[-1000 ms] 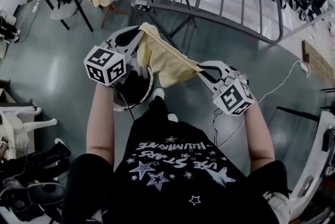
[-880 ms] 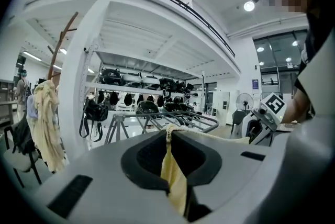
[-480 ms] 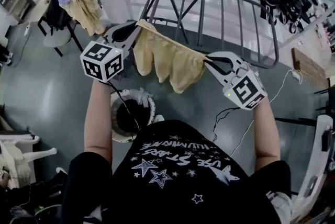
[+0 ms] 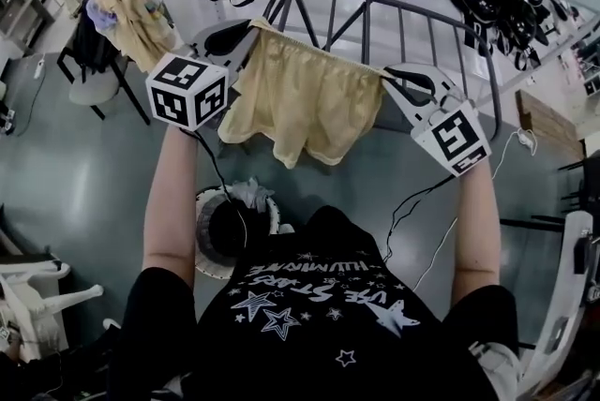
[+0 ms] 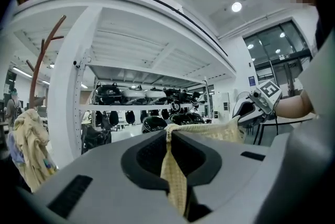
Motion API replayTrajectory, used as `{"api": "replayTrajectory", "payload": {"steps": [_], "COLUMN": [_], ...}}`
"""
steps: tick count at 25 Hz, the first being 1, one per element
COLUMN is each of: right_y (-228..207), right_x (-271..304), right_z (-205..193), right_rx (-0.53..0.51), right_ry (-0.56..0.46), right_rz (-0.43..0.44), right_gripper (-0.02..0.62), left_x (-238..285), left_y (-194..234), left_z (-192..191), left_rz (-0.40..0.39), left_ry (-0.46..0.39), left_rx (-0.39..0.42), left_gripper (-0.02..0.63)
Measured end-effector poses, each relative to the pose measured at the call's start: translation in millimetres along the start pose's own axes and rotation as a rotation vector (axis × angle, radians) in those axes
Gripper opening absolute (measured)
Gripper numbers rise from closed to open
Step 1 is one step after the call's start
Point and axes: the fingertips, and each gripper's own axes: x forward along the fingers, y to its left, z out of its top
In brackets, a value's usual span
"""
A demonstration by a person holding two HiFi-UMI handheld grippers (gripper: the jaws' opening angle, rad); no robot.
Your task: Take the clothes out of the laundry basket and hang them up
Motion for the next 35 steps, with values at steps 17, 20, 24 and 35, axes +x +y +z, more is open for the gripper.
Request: {"api": "replayTrajectory", "payload": {"steps": [17,20,24,35], "right_y": [-168,-196,-221,-214], "right_x": [103,120,146,221], "right_z": [-68,-78,-95,-166], "right_rx": [0.071,0.068,0.091,0.181], "right_ry": [-0.090,-0.093,-0.081,0.021], "right_rz": [-0.031,-0.033,-0.023,0.064], "right_gripper": [0.041,0.041,0.041,0.041], "left_x": [153,180,211,266], "left_y": [91,105,126,160], "left_z": [3,5,-1,-80], "left_rz": [0.105,0.112,0.115,0.091], "left_ry": [0.055,0.073,0.098,0.275], "left_rx": [-0.031,-0.023,-0.045,-0.097], "left_gripper": [0.043,0.043,0.043,0.043]}}
